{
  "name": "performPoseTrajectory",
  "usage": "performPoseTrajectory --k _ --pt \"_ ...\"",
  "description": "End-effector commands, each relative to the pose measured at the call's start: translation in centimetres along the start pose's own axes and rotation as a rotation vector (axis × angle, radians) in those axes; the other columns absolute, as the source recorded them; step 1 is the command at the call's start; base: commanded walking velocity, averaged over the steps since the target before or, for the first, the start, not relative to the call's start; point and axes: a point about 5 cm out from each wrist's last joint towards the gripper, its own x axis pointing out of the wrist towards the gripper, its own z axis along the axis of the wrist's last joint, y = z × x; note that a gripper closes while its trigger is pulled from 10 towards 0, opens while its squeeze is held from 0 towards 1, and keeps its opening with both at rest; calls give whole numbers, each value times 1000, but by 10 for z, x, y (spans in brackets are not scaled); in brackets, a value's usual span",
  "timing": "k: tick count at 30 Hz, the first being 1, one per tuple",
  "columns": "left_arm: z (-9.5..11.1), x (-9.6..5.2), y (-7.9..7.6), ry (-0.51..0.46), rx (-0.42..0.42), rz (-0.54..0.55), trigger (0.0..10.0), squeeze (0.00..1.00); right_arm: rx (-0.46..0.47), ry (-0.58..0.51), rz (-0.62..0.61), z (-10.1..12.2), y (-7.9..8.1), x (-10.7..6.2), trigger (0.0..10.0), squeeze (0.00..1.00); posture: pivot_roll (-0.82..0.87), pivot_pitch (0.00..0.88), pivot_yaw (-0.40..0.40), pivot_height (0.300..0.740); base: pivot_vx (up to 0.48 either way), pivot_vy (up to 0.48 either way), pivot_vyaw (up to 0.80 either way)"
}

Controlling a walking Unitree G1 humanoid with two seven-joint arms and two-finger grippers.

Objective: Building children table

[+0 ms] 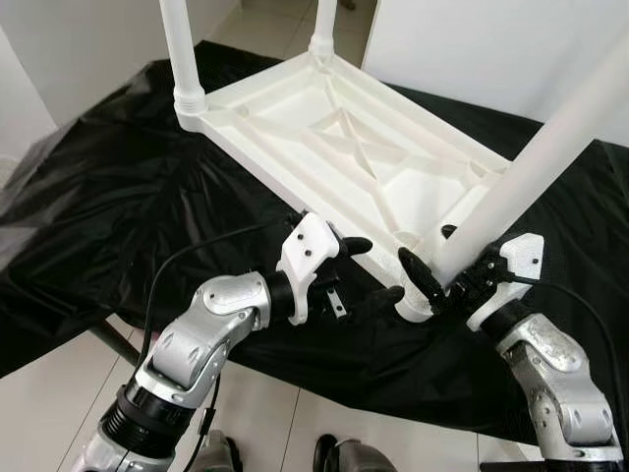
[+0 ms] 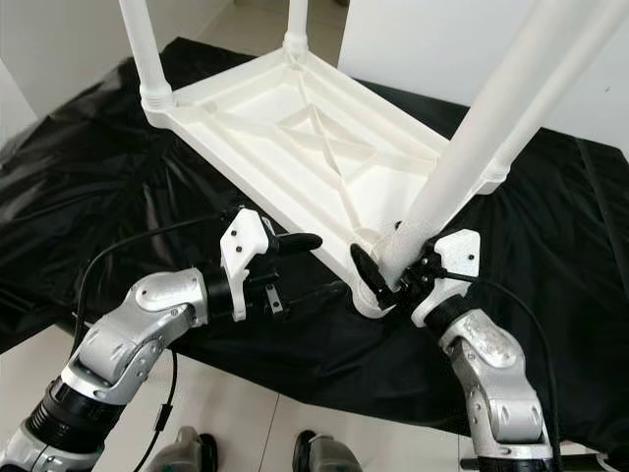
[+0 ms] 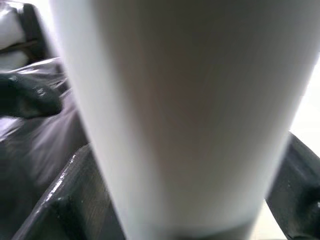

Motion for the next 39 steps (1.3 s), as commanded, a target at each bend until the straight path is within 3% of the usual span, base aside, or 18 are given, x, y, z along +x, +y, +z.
performPoseTrajectory --k 1,7,8,9,10,22,28,29,31,32,36,39 --pt "-2 3 -7 -4 -14 -56 10000 0 -8 21 45 -7 -7 2 10000 0 40 144 -81 740 0 0 0" --pt "-3 4 -13 -5 -29 -78 10000 0 -18 24 86 -14 -10 5 10000 0 45 149 -76 740 0 0 0" --pt "-3 5 -16 -6 -38 -86 10000 0 -20 26 95 -16 -11 6 4745 0 44 149 -75 740 0 0 0" --pt "-4 5 -17 -7 -44 -91 10000 0 -21 28 101 -17 -11 6 4745 0 44 149 -75 740 0 0 0" --pt "-4 5 -18 -6 -45 -93 10000 0 -22 28 101 -17 -12 6 0 0 44 148 -73 740 0 0 0" --pt "-16 7 -16 26 -33 -63 10000 0 -8 36 95 -27 -15 5 0 0 33 145 -72 740 0 0 0" --pt "-31 8 -14 93 44 -20 10000 0 5 14 19 -29 -11 7 0 0 35 148 -78 740 0 0 0" --pt "-31 7 -14 92 35 -15 10000 0 7 12 0 -29 -10 7 4549 0 36 149 -78 740 0 0 0" --pt "-31 7 -14 90 30 -13 10000 0 8 10 -11 -30 -10 7 4549 0 36 149 -78 740 0 0 0" --pt "-32 7 -13 85 18 -2 10000 0 18 10 -27 -30 -7 7 10000 0 36 149 -78 740 0 0 0" --pt "-32 6 -12 69 -2 29 10000 0 63 -13 -81 -30 5 9 10000 0 39 150 -80 740 0 0 0" --pt "-36 8 -8 83 6 60 10000 0 48 -6 -211 -32 11 14 10000 0 34 151 -75 740 0 0 0"
